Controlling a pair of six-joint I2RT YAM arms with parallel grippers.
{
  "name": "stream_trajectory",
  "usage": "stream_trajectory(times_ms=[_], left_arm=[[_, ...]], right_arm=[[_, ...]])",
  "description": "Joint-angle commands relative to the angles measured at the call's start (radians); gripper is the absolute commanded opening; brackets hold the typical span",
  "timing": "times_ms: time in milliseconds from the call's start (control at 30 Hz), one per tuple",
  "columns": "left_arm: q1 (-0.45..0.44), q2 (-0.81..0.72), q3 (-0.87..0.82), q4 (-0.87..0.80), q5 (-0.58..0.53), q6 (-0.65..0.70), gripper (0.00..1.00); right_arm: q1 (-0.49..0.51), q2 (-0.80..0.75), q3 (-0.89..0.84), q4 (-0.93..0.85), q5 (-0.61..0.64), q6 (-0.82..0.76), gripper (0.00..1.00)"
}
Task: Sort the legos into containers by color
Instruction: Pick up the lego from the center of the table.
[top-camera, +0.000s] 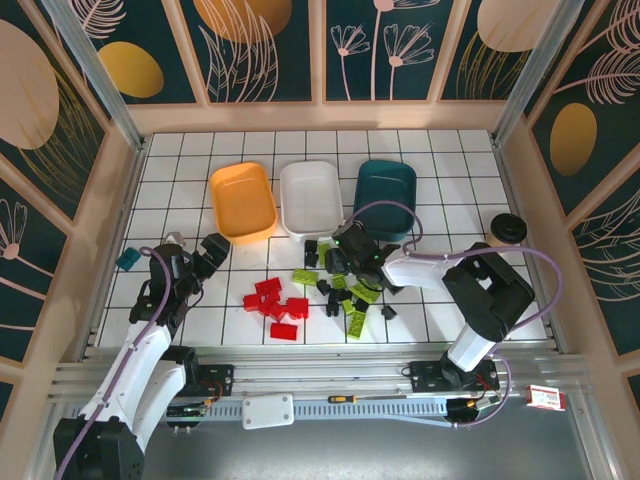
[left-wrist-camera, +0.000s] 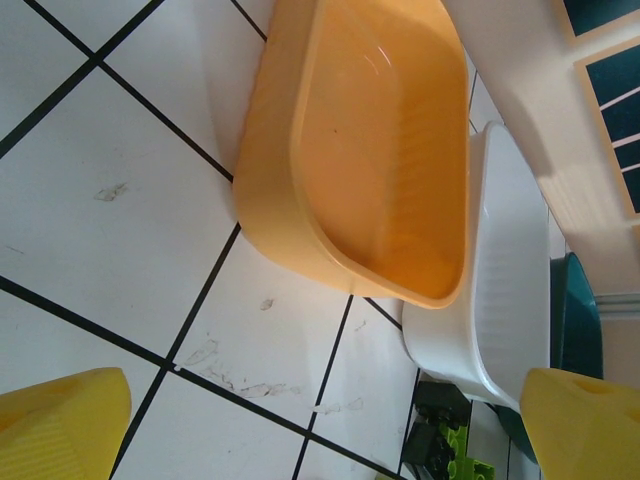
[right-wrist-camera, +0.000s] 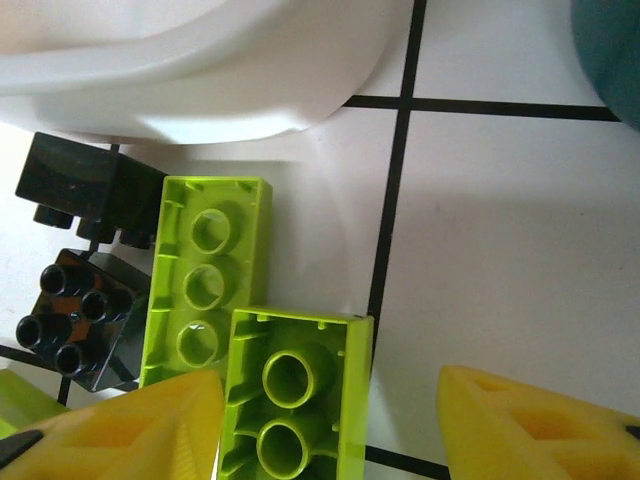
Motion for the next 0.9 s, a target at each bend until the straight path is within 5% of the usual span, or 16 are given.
stream_trajectory(times_ms=[0,533,867], left_arm=[[0.000,0.009,0.016,-0.008,0.012,0.022,0.99],[-0.001,0.016,0.013,-0.012,0.015,0.035,0.99],[-0.001,0.017,0.004,-0.008,-0.012,-0.042,0.99]], right_arm=[[0.013,0.035,0.020,0.001,-0.012,-0.009,0.56],[0.015,0.011,-0.004,0.045,-0.039,-0.017,0.29],[-0.036,-0.236,0.010,-0.001,-0.001,-0.058,0.26]])
